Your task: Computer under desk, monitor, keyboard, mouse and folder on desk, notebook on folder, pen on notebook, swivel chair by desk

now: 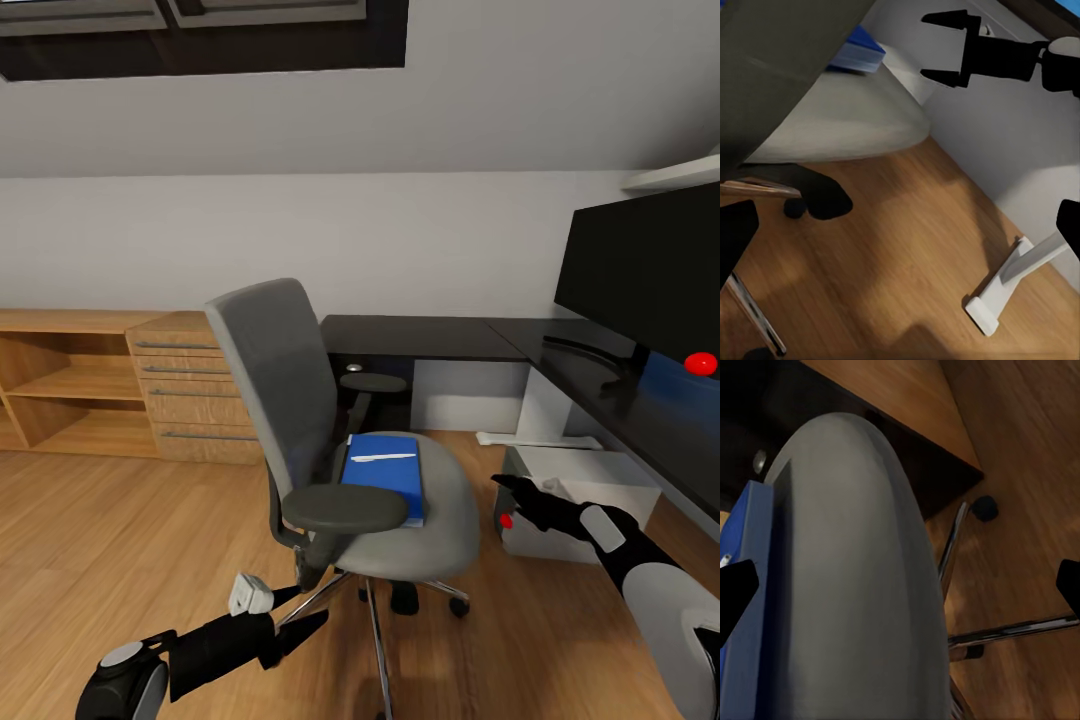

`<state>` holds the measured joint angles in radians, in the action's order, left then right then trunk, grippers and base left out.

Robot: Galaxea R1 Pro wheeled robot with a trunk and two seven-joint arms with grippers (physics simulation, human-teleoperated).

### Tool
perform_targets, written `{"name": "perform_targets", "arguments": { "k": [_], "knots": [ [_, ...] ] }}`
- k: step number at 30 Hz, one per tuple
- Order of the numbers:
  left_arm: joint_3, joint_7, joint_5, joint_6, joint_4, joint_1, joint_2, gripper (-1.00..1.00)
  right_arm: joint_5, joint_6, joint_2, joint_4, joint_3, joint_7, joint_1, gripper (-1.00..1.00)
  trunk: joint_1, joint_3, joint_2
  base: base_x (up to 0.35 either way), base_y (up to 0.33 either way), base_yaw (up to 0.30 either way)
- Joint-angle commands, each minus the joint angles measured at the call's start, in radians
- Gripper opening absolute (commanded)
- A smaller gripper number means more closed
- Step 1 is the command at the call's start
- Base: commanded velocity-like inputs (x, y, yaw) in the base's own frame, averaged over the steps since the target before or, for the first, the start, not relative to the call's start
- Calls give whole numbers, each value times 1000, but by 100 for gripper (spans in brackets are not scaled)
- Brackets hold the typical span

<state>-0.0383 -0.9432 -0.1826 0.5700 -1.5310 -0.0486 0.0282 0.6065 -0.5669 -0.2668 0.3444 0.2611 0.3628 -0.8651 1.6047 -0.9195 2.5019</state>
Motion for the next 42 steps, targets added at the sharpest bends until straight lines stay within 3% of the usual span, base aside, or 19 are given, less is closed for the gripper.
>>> {"name": "perform_targets", "arguments": {
  "k": [1, 4, 29, 30, 34, 42],
  "knots": [
    [-1, -1, -6, 9, 0, 0, 1, 100, 1, -8, 0, 0, 7, 3, 0, 100, 0, -1, 0, 0, 0, 0],
    [-1, -1, -6, 13, -1, 0, 2, 100, 1, -6, -2, 1, 7, 5, -1, 100, 0, -1, 0, 0, 0, 0],
    [1, 0, -5, 25, -1, 0, 2, 100, 14, -17, -13, -1, 16, 9, -1, 100, 11, -98, 6, 0, 0, 0],
    [1, 0, -5, 25, -1, 0, 2, 100, 45, -38, -17, -1, 16, 15, -1, 100, 11, -98, 6, 0, 0, 0],
    [2, 0, -5, 24, -1, 0, 2, 100, 76, -70, -24, -1, 16, 40, 0, 100, 11, -98, 6, 0, 0, 0],
    [4, 1, -4, 23, 2, 0, 1, 100, 88, -139, -21, -1, 8, 149, 0, 100, 11, -98, 6, 0, 0, 0]
  ]
}}
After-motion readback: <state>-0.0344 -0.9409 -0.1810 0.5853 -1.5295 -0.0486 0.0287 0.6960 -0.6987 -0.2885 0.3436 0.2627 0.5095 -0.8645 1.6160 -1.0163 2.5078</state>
